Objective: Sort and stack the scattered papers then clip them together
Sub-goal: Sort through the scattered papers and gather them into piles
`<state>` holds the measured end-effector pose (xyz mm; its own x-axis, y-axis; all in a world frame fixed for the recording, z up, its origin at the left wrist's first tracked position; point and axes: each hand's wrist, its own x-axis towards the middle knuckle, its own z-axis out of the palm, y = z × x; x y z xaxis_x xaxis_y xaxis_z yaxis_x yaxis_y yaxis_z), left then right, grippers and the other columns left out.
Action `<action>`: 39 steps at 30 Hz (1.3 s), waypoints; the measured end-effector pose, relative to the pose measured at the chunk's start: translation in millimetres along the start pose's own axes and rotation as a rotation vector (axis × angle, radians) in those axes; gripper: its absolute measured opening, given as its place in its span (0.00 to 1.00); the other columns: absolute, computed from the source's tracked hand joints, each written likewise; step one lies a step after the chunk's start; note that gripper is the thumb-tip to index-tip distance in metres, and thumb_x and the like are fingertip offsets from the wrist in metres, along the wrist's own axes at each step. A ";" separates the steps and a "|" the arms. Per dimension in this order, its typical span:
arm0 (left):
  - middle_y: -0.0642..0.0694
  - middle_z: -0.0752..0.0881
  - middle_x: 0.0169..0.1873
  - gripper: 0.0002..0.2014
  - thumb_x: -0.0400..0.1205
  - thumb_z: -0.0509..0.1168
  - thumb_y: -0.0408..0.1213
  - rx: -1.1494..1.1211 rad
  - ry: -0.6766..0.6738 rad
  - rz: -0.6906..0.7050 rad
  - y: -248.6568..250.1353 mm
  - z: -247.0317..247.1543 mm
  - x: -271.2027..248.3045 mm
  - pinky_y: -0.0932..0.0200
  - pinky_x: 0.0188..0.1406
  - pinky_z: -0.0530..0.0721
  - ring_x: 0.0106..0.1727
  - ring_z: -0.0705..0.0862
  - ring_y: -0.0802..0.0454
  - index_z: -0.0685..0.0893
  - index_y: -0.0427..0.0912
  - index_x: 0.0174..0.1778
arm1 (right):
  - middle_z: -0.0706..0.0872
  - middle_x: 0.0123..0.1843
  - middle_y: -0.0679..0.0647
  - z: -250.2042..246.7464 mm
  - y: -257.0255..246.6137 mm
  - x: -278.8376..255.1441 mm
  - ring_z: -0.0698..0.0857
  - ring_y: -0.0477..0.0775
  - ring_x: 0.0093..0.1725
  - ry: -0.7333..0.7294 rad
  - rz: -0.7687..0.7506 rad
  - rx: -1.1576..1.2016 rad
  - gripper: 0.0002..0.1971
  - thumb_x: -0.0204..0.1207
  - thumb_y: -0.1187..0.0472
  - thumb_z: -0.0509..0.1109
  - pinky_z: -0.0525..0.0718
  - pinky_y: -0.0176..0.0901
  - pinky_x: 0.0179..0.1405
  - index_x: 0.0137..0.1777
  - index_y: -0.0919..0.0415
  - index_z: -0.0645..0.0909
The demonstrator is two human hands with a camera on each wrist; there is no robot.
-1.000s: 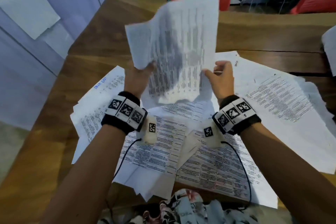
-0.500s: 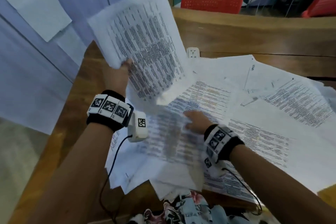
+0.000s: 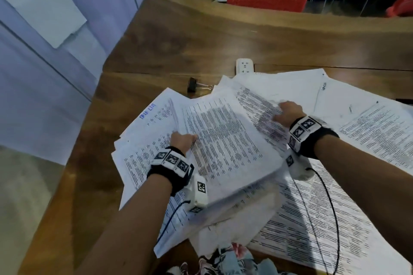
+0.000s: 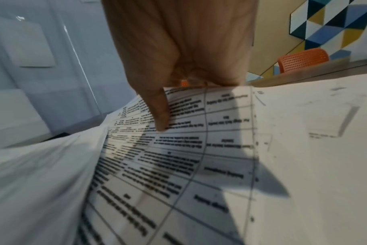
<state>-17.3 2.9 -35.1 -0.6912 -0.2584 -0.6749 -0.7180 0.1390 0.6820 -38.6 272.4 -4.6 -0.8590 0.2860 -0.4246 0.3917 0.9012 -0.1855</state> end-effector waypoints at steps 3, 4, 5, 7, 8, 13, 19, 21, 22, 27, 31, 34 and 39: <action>0.31 0.77 0.69 0.28 0.78 0.70 0.31 0.043 0.053 -0.009 -5.7 7.2 5.4 0.49 0.67 0.78 0.69 0.77 0.36 0.71 0.24 0.72 | 0.75 0.72 0.60 5.8 2.0 4.0 0.72 0.62 0.72 0.019 0.048 0.084 0.26 0.76 0.61 0.66 0.66 0.56 0.72 0.74 0.57 0.68; 0.31 0.78 0.68 0.28 0.77 0.71 0.32 0.041 0.062 -0.021 -6.7 10.0 5.8 0.47 0.68 0.78 0.68 0.78 0.36 0.73 0.25 0.71 | 0.76 0.70 0.60 8.4 1.1 4.7 0.74 0.62 0.70 0.068 0.051 0.099 0.26 0.73 0.63 0.67 0.66 0.57 0.71 0.72 0.56 0.67; 0.32 0.79 0.68 0.29 0.75 0.73 0.34 0.032 0.077 -0.021 -8.8 12.7 8.8 0.45 0.69 0.78 0.68 0.78 0.36 0.74 0.27 0.70 | 0.78 0.66 0.60 11.2 -1.0 3.6 0.76 0.62 0.67 0.133 0.027 0.105 0.25 0.72 0.66 0.68 0.66 0.57 0.69 0.69 0.57 0.66; 0.35 0.79 0.68 0.33 0.73 0.75 0.37 0.022 0.112 -0.031 -9.7 16.2 8.3 0.44 0.69 0.78 0.68 0.78 0.36 0.73 0.30 0.72 | 0.82 0.58 0.61 19.3 -8.1 -5.2 0.80 0.63 0.60 0.275 -0.119 0.079 0.25 0.70 0.72 0.65 0.67 0.57 0.63 0.67 0.59 0.66; 0.35 0.80 0.67 0.33 0.72 0.75 0.38 0.009 0.136 -0.041 -10.1 18.1 6.6 0.44 0.67 0.79 0.67 0.79 0.37 0.72 0.31 0.71 | 0.84 0.54 0.61 25.1 -12.0 -12.2 0.82 0.64 0.56 0.361 -0.246 0.043 0.24 0.69 0.74 0.64 0.68 0.58 0.60 0.66 0.61 0.70; 0.34 0.79 0.61 0.33 0.71 0.76 0.37 -0.103 0.207 -0.022 -12.4 25.3 1.4 0.46 0.61 0.83 0.60 0.82 0.38 0.67 0.32 0.67 | 0.84 0.34 0.58 57.0 -22.2 -50.3 0.82 0.57 0.32 0.717 -0.797 -0.128 0.22 0.59 0.77 0.62 0.79 0.49 0.36 0.50 0.62 0.86; 0.31 0.71 0.71 0.33 0.76 0.72 0.35 -0.097 0.225 -0.036 -9.5 33.5 -9.2 0.51 0.63 0.75 0.68 0.76 0.37 0.60 0.35 0.71 | 0.81 0.54 0.68 42.6 -17.8 -39.6 0.82 0.62 0.38 0.449 -0.529 0.076 0.29 0.68 0.81 0.64 0.79 0.46 0.35 0.70 0.67 0.74; 0.32 0.68 0.74 0.35 0.77 0.71 0.36 -0.064 0.208 -0.040 -7.6 39.0 -15.0 0.51 0.66 0.73 0.71 0.73 0.37 0.58 0.35 0.74 | 0.73 0.67 0.67 37.7 -9.5 -25.5 0.78 0.66 0.57 0.361 -0.309 0.065 0.27 0.74 0.72 0.63 0.78 0.54 0.56 0.75 0.65 0.66; 0.33 0.66 0.75 0.37 0.77 0.71 0.37 -0.033 0.214 -0.043 -5.9 41.2 -18.6 0.50 0.68 0.72 0.74 0.71 0.38 0.57 0.35 0.75 | 0.69 0.71 0.66 35.2 -4.4 -18.7 0.73 0.67 0.65 0.310 -0.217 0.028 0.28 0.76 0.66 0.64 0.73 0.58 0.64 0.75 0.64 0.63; 0.34 0.48 0.80 0.47 0.75 0.71 0.50 0.229 0.206 -0.193 -1.9 45.4 -26.0 0.45 0.75 0.65 0.80 0.56 0.35 0.51 0.31 0.79 | 0.61 0.79 0.60 29.0 19.0 6.9 0.61 0.64 0.78 0.125 0.076 0.026 0.42 0.70 0.44 0.72 0.61 0.68 0.73 0.77 0.60 0.55; 0.33 0.60 0.78 0.39 0.77 0.69 0.47 0.164 0.138 -0.154 3.3 48.6 -24.0 0.47 0.71 0.69 0.77 0.64 0.38 0.61 0.31 0.77 | 0.68 0.73 0.61 25.1 28.1 12.1 0.67 0.64 0.74 0.074 0.051 0.028 0.36 0.70 0.47 0.73 0.66 0.67 0.70 0.74 0.59 0.62; 0.36 0.75 0.68 0.23 0.79 0.66 0.28 -0.128 0.003 0.013 8.2 60.5 -24.9 0.44 0.70 0.75 0.69 0.75 0.37 0.69 0.35 0.68 | 0.68 0.71 0.62 28.9 27.8 5.6 0.71 0.65 0.69 0.182 -0.054 0.083 0.27 0.74 0.60 0.69 0.70 0.62 0.66 0.72 0.60 0.66; 0.39 0.78 0.55 0.16 0.79 0.57 0.20 -0.147 -0.084 0.141 -0.3 71.6 -26.4 0.48 0.60 0.79 0.56 0.78 0.41 0.69 0.39 0.60 | 0.85 0.56 0.69 51.2 20.1 -14.5 0.86 0.69 0.53 0.601 -0.466 -0.058 0.11 0.63 0.80 0.69 0.79 0.66 0.55 0.45 0.70 0.82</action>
<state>-4.8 78.1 -37.7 -0.7927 -0.1646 -0.5869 -0.5982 0.0255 0.8009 -1.5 269.7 -47.5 -0.9694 -0.0155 0.2449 -0.0595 0.9831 -0.1734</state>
